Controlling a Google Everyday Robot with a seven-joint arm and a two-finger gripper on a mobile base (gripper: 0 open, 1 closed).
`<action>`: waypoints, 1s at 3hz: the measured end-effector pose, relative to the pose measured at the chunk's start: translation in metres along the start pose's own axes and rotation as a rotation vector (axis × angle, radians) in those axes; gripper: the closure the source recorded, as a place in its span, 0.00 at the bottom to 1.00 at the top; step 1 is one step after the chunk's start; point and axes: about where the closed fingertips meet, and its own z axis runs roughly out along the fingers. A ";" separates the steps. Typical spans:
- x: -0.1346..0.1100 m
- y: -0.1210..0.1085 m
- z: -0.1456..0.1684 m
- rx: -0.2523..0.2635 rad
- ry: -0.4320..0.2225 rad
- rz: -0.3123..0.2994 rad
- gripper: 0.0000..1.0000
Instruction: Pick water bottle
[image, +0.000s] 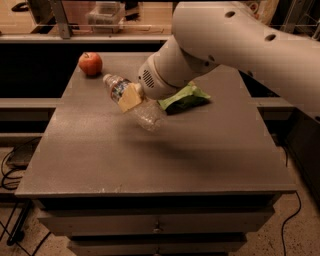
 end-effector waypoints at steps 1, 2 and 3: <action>-0.027 -0.017 -0.049 0.034 -0.077 -0.078 1.00; -0.055 -0.031 -0.101 0.099 -0.126 -0.152 1.00; -0.079 -0.039 -0.149 0.171 -0.157 -0.223 1.00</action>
Offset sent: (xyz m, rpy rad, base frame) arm 0.0415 -0.0849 0.1711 -0.0752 -0.3427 0.0396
